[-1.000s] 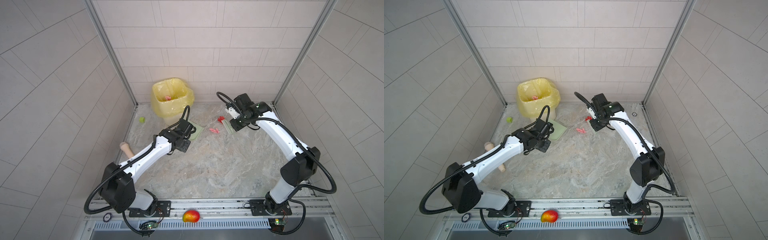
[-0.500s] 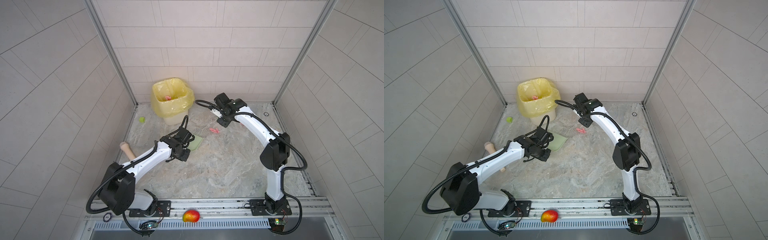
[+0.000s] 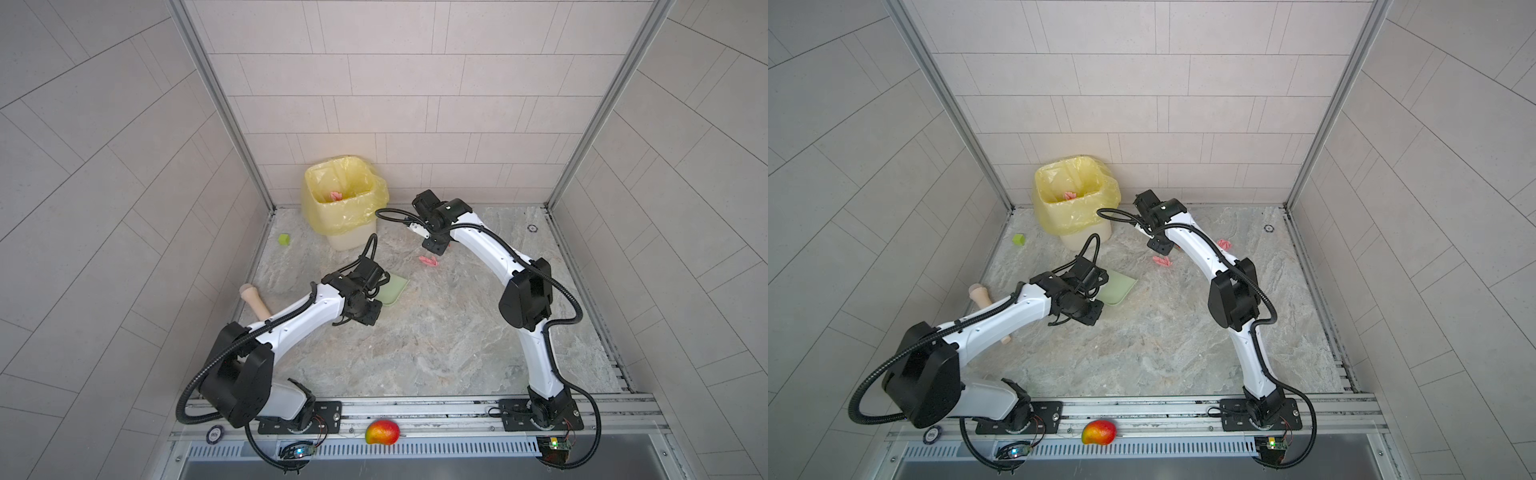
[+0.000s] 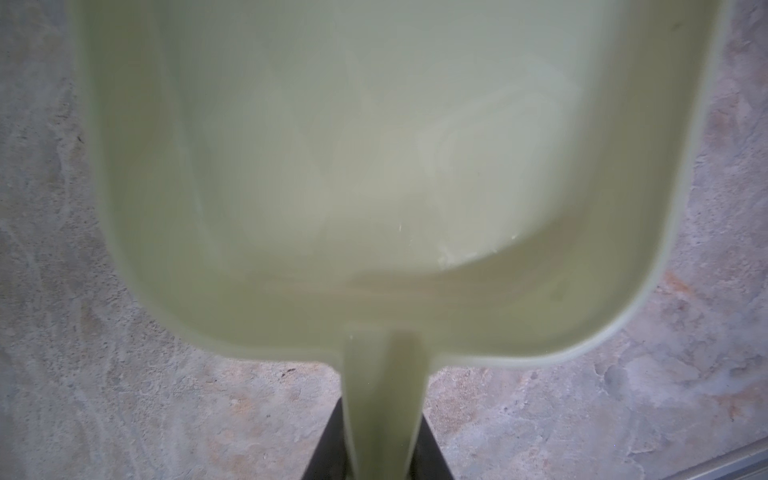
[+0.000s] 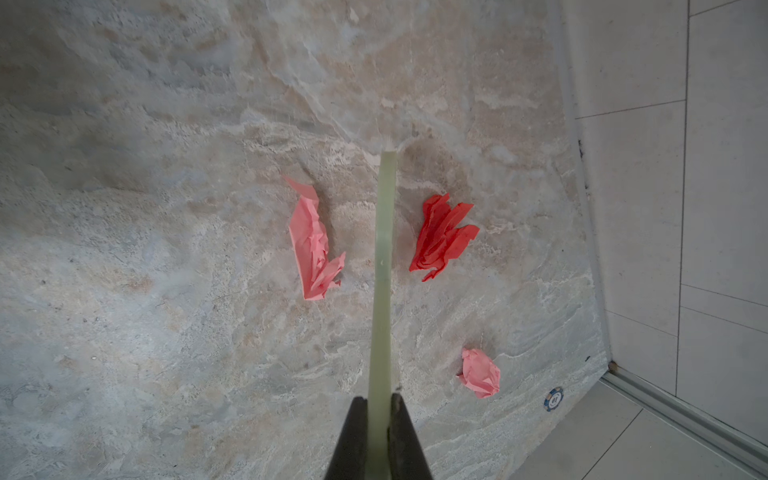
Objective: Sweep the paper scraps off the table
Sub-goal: 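Sweep the long pink scrap into the dustpan with the right gripper's brush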
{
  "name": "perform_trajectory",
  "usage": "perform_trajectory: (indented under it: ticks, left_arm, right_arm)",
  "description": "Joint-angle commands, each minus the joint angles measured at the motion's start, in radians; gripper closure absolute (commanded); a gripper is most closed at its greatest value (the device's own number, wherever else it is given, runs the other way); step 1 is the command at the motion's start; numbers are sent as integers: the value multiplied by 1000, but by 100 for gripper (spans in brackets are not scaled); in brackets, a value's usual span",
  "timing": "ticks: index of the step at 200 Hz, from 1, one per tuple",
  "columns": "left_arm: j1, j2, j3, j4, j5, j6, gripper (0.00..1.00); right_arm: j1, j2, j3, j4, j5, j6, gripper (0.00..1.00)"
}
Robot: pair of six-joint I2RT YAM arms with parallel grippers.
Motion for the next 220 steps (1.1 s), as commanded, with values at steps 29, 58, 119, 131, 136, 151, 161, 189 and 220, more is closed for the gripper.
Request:
perform_trajectory:
  ticks: [29,58,119,131,136,151,161,189,220]
  left_arm:
    - [-6,5,-4,-27,-6,-42,100]
    - [-5,14,-5,-52,-18,-51,100]
    - [-24,5,-28,-79,-19,-81,100]
    - [-36,9,-33,-81,-19,-84,100]
    - [-41,13,-32,-81,-19,-85,100]
    - [-55,28,-33,-82,-17,-82,100]
    - [-64,41,-32,-82,-16,-78,100]
    - [-87,78,-24,-77,-6,-46,100]
    - [-119,133,4,-64,15,44,100]
  right_arm:
    - [17,29,23,-80,-59,-24,100]
    - [34,22,12,-112,-84,-27,100]
    - [78,-22,3,-237,-181,23,100]
    - [84,-30,5,-274,-217,39,100]
    - [86,-35,5,-287,-234,46,100]
    - [92,-52,6,-321,-267,68,100]
    - [94,-63,9,-338,-273,86,100]
    - [75,-77,62,-377,-173,203,100]
    - [2,-60,137,-418,-172,315,100]
